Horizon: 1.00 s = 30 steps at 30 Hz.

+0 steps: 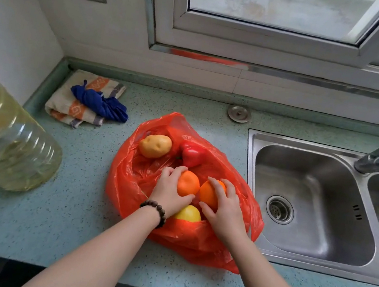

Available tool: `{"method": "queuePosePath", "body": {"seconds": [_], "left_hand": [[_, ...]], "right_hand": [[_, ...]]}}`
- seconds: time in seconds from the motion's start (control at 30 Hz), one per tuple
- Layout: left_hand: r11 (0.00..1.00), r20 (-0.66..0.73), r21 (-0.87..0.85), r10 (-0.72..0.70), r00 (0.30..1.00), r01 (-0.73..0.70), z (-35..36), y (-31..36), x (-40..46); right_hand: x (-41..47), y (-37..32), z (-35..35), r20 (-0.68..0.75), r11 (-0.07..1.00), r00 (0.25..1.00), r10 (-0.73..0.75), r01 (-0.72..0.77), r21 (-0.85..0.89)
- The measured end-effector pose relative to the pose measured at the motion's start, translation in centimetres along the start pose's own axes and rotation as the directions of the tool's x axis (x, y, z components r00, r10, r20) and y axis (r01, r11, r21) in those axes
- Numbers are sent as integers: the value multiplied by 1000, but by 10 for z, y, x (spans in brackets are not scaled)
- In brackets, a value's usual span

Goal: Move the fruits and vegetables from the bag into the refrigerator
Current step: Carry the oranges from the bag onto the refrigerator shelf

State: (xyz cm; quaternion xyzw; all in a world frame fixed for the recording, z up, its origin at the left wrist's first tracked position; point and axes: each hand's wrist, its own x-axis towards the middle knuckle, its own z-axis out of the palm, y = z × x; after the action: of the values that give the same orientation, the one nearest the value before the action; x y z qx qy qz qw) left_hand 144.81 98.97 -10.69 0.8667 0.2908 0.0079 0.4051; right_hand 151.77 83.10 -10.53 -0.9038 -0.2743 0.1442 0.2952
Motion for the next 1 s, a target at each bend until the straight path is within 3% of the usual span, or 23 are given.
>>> {"method": "queuePosePath", "body": {"seconds": [0.37,0.57,0.8,1.0], "left_hand": [[951,-139,-37,300,944,-308,-53,38,-38],[859,-47,-89,503,863,-505,-28,78,-67],[748,274,-214,664,696,-629,61,129,-144],[633,505,-349,748,431,-690,143,172,-251]], "right_hand": [[-32,-44,-53,-354,999,935,-7,26,47],[-109,-20,-76,-541,987,825,161,-125,102],[-258,28,-79,-698,886,568,437,-408,223],[-404,57,-70,-780,742,231,581,-544,392]]}}
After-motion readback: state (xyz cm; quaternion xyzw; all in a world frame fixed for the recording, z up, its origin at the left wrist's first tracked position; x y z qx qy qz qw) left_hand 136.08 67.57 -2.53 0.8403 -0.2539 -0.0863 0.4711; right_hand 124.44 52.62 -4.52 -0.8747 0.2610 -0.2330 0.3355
